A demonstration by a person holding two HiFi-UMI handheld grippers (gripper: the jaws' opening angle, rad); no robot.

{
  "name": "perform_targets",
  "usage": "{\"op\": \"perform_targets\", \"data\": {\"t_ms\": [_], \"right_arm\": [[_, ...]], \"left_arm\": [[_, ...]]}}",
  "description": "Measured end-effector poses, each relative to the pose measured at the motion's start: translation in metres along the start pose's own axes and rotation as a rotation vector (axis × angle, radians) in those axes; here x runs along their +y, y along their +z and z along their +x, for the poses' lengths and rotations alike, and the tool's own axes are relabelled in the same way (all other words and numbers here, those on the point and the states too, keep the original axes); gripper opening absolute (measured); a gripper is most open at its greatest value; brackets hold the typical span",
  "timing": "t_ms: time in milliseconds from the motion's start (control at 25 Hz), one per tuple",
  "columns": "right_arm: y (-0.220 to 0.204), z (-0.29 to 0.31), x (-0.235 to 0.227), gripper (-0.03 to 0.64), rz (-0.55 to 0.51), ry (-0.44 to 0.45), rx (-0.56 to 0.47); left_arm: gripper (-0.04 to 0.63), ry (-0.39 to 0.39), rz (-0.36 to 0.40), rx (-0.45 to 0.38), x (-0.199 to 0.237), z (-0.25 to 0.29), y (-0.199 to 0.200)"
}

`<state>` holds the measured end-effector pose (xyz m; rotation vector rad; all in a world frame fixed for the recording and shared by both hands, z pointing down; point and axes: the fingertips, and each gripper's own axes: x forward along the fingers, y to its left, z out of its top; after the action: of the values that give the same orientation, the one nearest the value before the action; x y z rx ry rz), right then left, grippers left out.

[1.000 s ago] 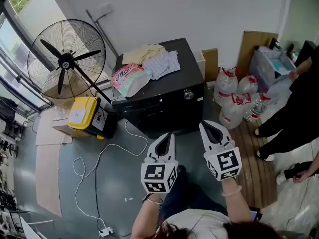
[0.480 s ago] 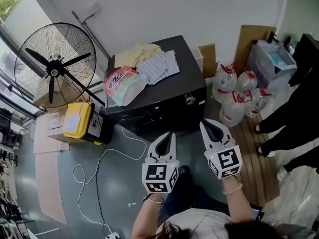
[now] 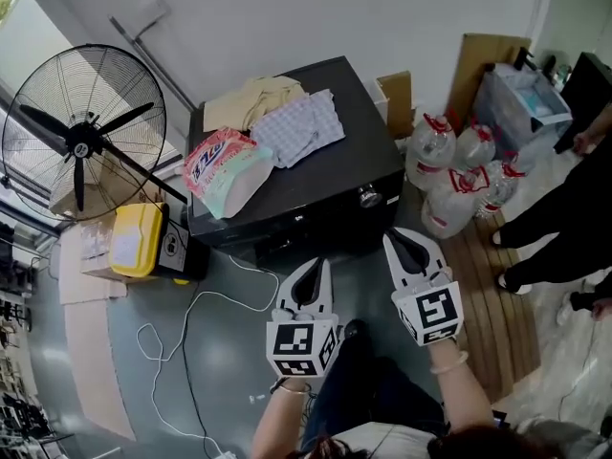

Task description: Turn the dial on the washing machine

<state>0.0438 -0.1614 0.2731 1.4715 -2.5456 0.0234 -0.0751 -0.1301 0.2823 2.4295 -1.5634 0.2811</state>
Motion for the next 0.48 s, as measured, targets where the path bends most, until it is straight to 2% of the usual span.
{"op": "perform_targets", "data": {"t_ms": [480], "right_arm": [[-0.035, 0.051, -0.014, 0.064, -0.047, -0.012, 0.005]], "left_arm": [[0.017, 0.020, -0.011, 0.042, 0.037, 0.034, -0.057]]}}
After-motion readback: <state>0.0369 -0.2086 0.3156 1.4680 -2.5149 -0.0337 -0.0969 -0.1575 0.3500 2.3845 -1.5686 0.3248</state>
